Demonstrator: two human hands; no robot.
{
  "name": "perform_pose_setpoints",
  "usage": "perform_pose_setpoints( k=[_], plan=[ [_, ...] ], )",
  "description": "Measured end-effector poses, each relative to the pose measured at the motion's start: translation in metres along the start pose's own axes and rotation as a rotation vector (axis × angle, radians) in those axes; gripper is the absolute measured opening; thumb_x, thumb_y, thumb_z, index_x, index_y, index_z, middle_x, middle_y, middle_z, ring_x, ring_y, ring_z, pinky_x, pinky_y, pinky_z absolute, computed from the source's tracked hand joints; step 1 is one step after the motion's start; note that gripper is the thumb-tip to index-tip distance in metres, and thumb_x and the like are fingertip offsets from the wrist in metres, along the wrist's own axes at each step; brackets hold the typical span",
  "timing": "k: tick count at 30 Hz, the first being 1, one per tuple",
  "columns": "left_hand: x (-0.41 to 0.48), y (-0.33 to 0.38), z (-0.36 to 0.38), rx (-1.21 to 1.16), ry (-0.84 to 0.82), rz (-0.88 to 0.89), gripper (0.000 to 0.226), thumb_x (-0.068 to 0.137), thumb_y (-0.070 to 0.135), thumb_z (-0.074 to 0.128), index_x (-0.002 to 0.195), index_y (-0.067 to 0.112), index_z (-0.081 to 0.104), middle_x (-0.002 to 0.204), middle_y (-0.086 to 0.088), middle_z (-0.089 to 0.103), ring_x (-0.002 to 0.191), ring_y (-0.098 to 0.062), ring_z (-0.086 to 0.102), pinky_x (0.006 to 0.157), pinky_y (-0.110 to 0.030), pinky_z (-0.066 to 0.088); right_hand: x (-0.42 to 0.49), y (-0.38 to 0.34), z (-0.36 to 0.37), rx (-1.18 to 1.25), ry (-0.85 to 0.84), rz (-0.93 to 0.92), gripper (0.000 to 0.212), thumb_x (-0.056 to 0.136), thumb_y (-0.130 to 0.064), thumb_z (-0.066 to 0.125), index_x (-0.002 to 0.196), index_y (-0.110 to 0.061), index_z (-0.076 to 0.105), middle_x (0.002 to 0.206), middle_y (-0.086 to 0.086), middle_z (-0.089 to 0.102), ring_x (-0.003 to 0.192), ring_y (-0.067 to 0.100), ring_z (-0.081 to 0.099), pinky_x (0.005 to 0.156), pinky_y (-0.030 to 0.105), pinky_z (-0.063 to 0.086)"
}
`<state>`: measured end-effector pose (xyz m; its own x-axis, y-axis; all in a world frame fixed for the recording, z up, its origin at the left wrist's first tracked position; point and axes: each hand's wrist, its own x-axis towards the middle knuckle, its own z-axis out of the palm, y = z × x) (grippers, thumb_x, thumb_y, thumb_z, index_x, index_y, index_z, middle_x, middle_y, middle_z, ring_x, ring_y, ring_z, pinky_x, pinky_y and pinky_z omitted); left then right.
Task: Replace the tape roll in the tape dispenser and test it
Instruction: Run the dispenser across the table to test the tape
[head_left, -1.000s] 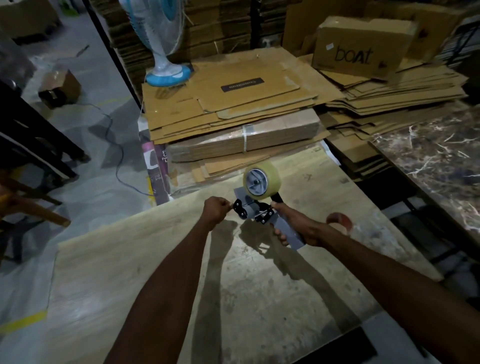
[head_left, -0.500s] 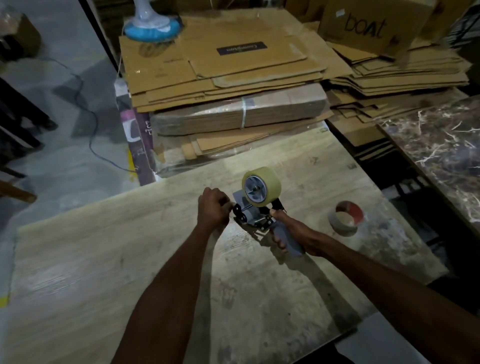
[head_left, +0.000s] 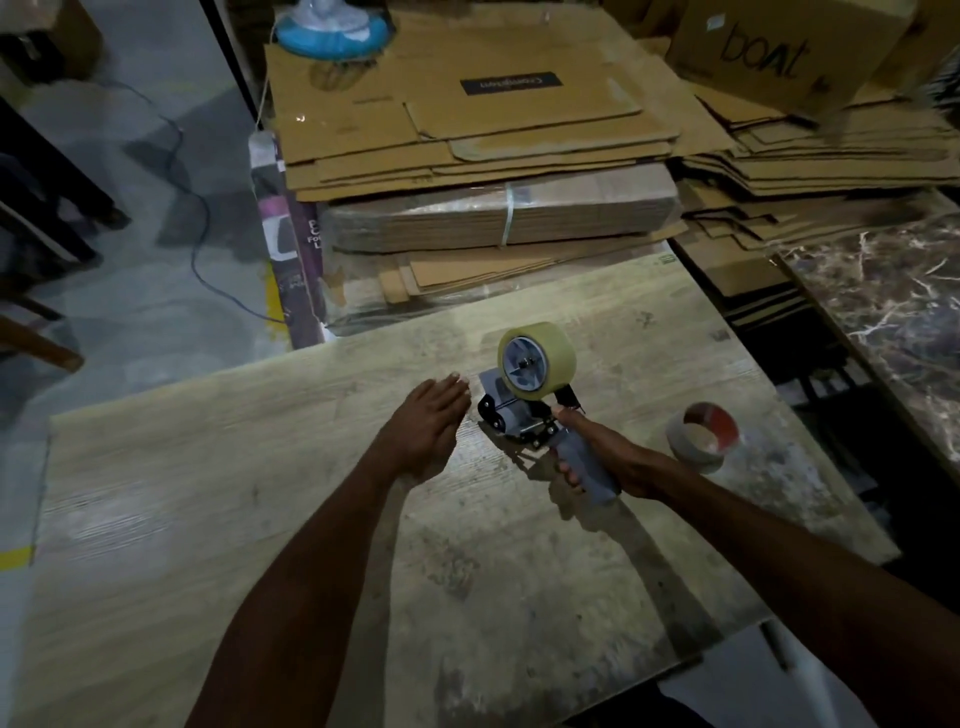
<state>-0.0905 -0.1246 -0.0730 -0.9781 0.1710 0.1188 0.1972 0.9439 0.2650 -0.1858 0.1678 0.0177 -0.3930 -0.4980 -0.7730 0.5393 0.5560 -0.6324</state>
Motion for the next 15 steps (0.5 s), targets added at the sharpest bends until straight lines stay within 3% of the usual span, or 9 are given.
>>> perform_pose_setpoints(
  k=[2, 5, 8, 10, 15],
  plan=[
    [-0.004, -0.004, -0.005, 0.063, -0.153, 0.064, 0.060, 0.108, 0.037, 0.026, 0.160, 0.009, 0.034, 0.167, -0.014, 0.027, 0.158, -0.027, 0.018, 0.126, -0.042, 0.006, -0.001, -0.003, 0.001, -0.019, 0.007, 0.008, 0.081, 0.083, -0.077, 0.050, 0.115, -0.003, 0.063, 0.101, 0.022, 0.062, 0.087, 0.033, 0.065, 0.082, 0.043, 0.048],
    [-0.004, -0.004, -0.012, 0.085, -0.342, 0.052, 0.073, 0.108, 0.058, 0.021, 0.165, 0.013, 0.011, 0.173, -0.010, 0.006, 0.160, -0.022, -0.001, 0.130, -0.043, -0.002, -0.004, -0.007, 0.004, 0.001, -0.041, 0.066, 0.080, 0.081, -0.075, 0.050, 0.098, 0.002, 0.062, 0.083, 0.018, 0.066, 0.074, 0.031, 0.065, 0.074, 0.040, 0.052],
    [0.002, -0.001, -0.019, 0.143, -0.450, 0.044, 0.108, 0.092, 0.085, 0.035, 0.166, 0.010, 0.007, 0.173, -0.010, 0.000, 0.161, -0.023, 0.000, 0.130, -0.045, 0.002, -0.009, -0.011, 0.007, 0.056, -0.062, 0.113, 0.078, 0.080, -0.070, 0.051, 0.097, 0.004, 0.066, 0.083, 0.020, 0.070, 0.072, 0.033, 0.068, 0.069, 0.039, 0.056],
    [0.006, -0.001, -0.023, 0.175, -0.482, 0.044, 0.126, 0.079, 0.095, 0.041, 0.166, 0.009, 0.007, 0.173, -0.008, -0.001, 0.161, -0.023, 0.001, 0.129, -0.048, 0.005, -0.013, -0.013, 0.011, 0.084, -0.057, 0.100, 0.074, 0.075, -0.070, 0.056, 0.093, 0.001, 0.065, 0.076, 0.017, 0.065, 0.061, 0.028, 0.063, 0.060, 0.034, 0.051],
    [0.016, 0.007, -0.025, 0.225, -0.525, 0.083, 0.131, 0.078, 0.095, 0.044, 0.165, 0.008, -0.002, 0.172, -0.011, -0.006, 0.160, -0.026, -0.003, 0.127, -0.053, 0.001, -0.011, -0.016, 0.008, 0.146, -0.064, 0.064, 0.069, 0.086, -0.071, 0.054, 0.098, -0.004, 0.061, 0.067, 0.011, 0.046, 0.052, 0.022, 0.042, 0.052, 0.032, 0.033]
  ],
)
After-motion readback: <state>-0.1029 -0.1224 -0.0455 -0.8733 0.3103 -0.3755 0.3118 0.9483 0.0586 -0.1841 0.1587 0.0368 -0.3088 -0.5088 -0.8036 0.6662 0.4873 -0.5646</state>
